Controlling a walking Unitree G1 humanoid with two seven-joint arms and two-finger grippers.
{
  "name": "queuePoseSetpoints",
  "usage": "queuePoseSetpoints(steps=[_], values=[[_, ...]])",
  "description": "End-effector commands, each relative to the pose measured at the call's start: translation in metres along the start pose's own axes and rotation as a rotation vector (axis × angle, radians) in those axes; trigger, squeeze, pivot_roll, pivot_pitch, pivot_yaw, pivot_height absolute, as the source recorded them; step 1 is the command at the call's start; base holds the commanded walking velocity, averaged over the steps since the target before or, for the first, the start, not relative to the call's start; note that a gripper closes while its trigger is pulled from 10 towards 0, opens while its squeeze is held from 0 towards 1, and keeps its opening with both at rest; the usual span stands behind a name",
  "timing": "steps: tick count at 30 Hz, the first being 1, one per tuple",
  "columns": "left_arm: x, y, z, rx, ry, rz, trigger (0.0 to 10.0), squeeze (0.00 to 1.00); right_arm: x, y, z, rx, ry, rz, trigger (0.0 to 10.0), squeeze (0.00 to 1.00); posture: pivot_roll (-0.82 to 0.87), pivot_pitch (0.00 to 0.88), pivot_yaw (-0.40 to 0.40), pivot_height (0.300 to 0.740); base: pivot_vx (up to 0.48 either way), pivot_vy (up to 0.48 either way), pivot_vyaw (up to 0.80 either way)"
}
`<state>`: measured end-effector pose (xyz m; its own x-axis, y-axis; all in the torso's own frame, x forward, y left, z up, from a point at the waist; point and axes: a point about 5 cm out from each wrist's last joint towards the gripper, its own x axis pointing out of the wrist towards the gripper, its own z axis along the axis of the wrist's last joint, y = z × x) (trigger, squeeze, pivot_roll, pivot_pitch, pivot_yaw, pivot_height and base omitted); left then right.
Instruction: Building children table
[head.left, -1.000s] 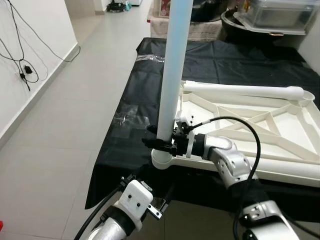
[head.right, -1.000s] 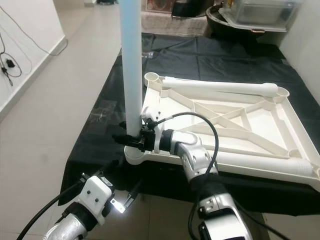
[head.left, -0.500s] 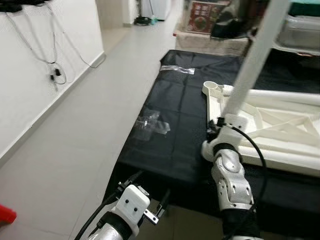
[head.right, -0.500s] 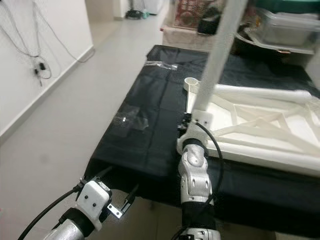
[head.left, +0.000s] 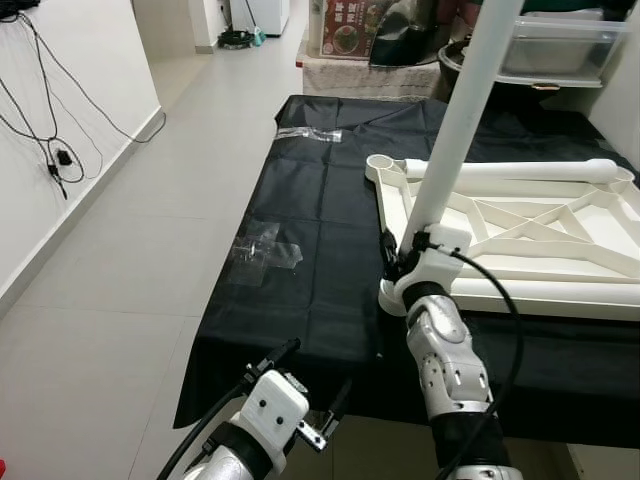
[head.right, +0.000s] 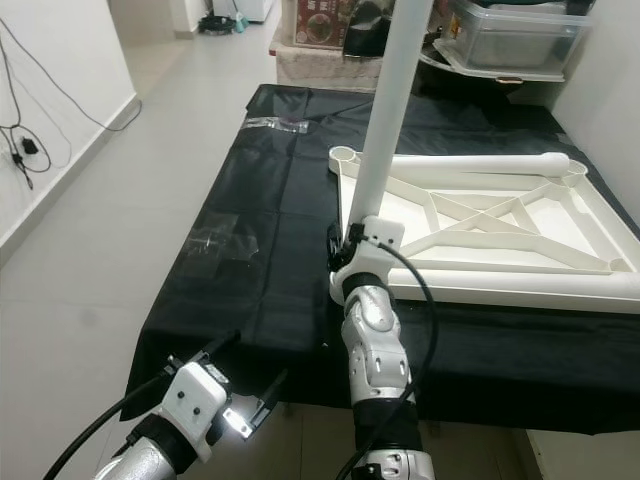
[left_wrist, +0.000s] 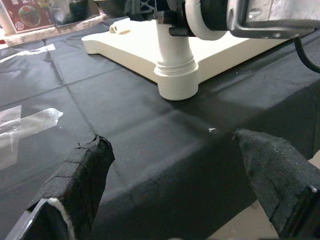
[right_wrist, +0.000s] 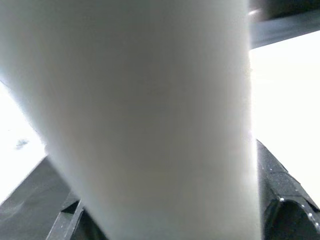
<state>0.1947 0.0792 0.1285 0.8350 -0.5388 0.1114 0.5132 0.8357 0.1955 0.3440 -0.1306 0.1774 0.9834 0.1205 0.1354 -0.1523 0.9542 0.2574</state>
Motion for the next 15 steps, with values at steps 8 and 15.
queuePoseSetpoints(steps=[8, 15], values=[[-0.002, 0.000, -0.005, 0.003, 0.022, -0.010, 10.0, 0.00, -0.037, 0.010, -0.002, 0.020, 0.376, 1.127, 10.0, 0.00, 0.09, 0.132, -0.045, 0.740, 0.000, 0.000, 0.00], [-0.002, 0.000, -0.004, 0.005, 0.022, -0.004, 10.0, 0.00, -0.023, 0.024, 0.001, 0.034, 0.358, 1.192, 10.0, 0.00, 0.11, 0.137, -0.046, 0.740, 0.000, 0.000, 0.00]])
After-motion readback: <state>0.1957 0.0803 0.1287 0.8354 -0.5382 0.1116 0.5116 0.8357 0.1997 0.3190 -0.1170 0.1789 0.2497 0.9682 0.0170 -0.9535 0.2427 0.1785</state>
